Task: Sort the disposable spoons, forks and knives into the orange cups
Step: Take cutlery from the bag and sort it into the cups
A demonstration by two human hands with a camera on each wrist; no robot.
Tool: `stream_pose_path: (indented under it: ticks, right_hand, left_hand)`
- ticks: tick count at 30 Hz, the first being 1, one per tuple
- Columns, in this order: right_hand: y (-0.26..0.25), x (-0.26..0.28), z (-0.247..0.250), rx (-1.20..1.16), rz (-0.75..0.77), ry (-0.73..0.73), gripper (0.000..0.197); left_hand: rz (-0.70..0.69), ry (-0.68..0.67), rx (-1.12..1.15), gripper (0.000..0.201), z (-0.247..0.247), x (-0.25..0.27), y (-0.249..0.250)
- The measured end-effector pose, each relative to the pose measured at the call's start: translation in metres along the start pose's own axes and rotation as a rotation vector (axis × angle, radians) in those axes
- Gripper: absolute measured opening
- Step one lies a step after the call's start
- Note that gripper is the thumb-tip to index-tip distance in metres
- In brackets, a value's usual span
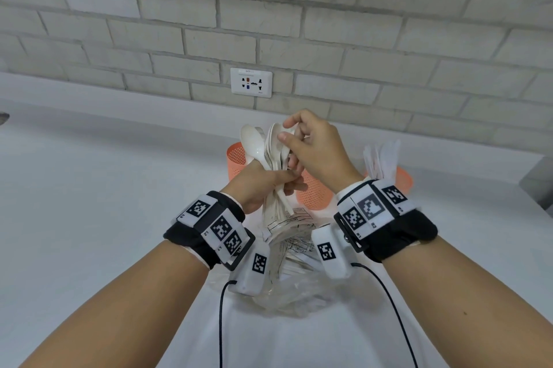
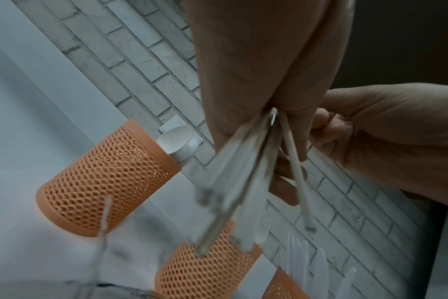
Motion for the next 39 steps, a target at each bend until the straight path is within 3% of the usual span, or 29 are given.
stream_pose_path:
  ticks: [5, 9, 12, 13, 16, 20, 23, 25, 27, 30, 33, 39]
  right_hand:
    - [-0.001, 0.003, -0.004, -0.012, 0.0, 0.009, 0.003]
    - [-0.029, 0.01, -0.003, 0.238, 0.163, 0.139, 0.022]
    - [-0.036, 0.005, -0.024, 0.456, 0.108, -0.011, 0.054]
    - [-0.035, 0.002, -0.03, 0.552, 0.069, -0.049, 0.056]
    - [-0.034, -0.003, -0.032, 0.525, 0.056, -0.052, 0.036]
    - [-0.033, -0.008, -0.02, 0.275, 0.135, -0.046, 0.015]
    - [-0.023, -0.01, -0.008, 0.176, 0.131, -0.054, 0.01]
    - [-0.013, -0.01, -0.002, 0.14, 0.107, -0.021, 0.006]
    - [0.0, -0.009, -0.01, 0.035, 0.055, -0.056, 0.017]
    - [0.025, -0.003, -0.035, -0.347, -0.16, -0.205, 0.05]
    - [0.033, 0.007, -0.063, -0.499, -0.292, -0.392, 0.037]
    - [0.042, 0.001, -0.069, -0.429, -0.315, -0.318, 0.038]
  left_hand:
    - [-0.026, 0.081, -0.067, 0.006, 0.003, 0.005, 0.006]
    - [0.05, 0.278, -0.236, 0.012, 0.021, 0.008, 0.006]
    - [0.118, 0.348, -0.446, 0.009, 0.022, 0.004, 0.01]
    - [0.11, 0.352, -0.481, 0.013, 0.021, 0.003, 0.012]
    - [0.056, 0.282, -0.548, 0.016, 0.021, 0.004, 0.015]
    - [-0.005, 0.085, -0.345, 0.036, 0.019, 0.011, 0.01]
    - [-0.014, -0.005, -0.192, 0.019, 0.017, 0.012, 0.008]
    - [-0.03, -0.042, -0.16, 0.018, 0.017, 0.013, 0.011]
    - [-0.044, -0.091, -0.136, 0.019, 0.014, 0.013, 0.014]
    - [-0.032, -0.189, -0.108, 0.014, 0.005, 0.011, 0.015]
    - [0.025, -0.277, -0.134, 0.01, 0.0, 0.01, 0.009]
    - [0.118, -0.263, -0.118, 0.014, 0.013, 0.009, -0.003]
Point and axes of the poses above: each hand's wrist, its own x-axis away from the middle knuckle, its own z-axis out of the back of the hand, y = z × x, the point moved 9 cm from there along -x, towards the middle knuckle, and after that the axes turned 10 degrees about -y, right-handed, at the moved point
